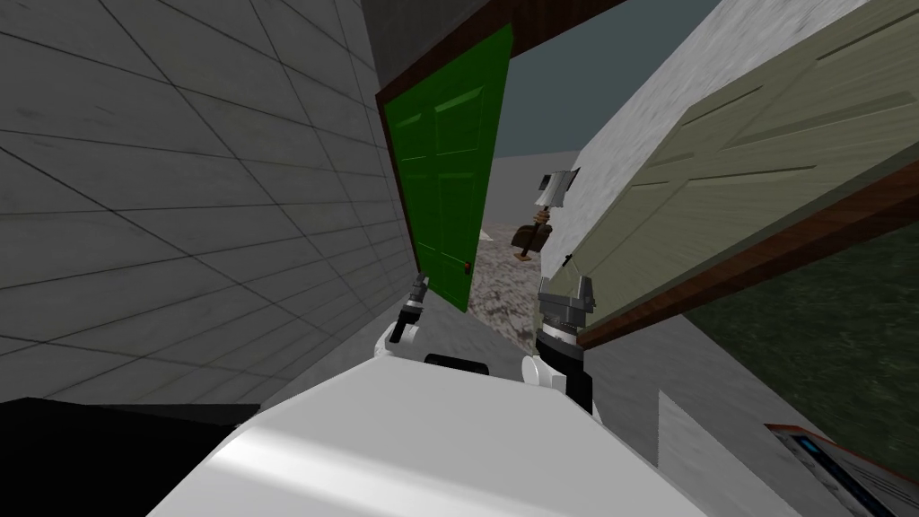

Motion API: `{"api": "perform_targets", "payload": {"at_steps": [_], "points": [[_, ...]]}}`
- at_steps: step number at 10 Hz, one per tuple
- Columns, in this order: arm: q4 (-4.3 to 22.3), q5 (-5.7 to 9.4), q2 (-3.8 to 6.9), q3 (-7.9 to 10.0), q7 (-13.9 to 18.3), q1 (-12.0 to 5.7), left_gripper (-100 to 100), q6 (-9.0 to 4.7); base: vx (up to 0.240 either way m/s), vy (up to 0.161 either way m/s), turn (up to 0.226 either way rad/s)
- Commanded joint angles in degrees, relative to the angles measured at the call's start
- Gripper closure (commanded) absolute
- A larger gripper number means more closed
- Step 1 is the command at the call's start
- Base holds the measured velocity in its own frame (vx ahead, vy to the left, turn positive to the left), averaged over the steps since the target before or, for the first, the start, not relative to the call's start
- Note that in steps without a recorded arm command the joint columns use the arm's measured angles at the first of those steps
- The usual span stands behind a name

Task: Push the door open

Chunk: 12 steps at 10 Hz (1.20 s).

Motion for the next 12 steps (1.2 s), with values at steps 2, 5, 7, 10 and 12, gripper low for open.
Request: {"api": "perform_targets", "payload": {"at_steps": [2, 5, 7, 10, 12], "points": [[3.0, -0.06, -0.27, -0.52, 0.1, -0.98, -100, -0.46, 0.049, 0.015, -0.057], [7.8, 0.01, -0.39, -1.17, 0.6, -2.96, -100, -1.17, 0.060, 0.017, -0.074], [12.6, 0.07, -0.55, -1.82, 1.1, -4.91, -100, -1.86, 0.060, 0.021, -0.093], [17.1, 0.13, -0.75, -2.46, 1.6, -6.84, -100, -2.54, 0.074, 0.024, -0.062], [19.3, 0.16, -0.86, -2.77, 1.9, -7.78, -100, -2.88, 0.044, 0.021, -0.061]]}}
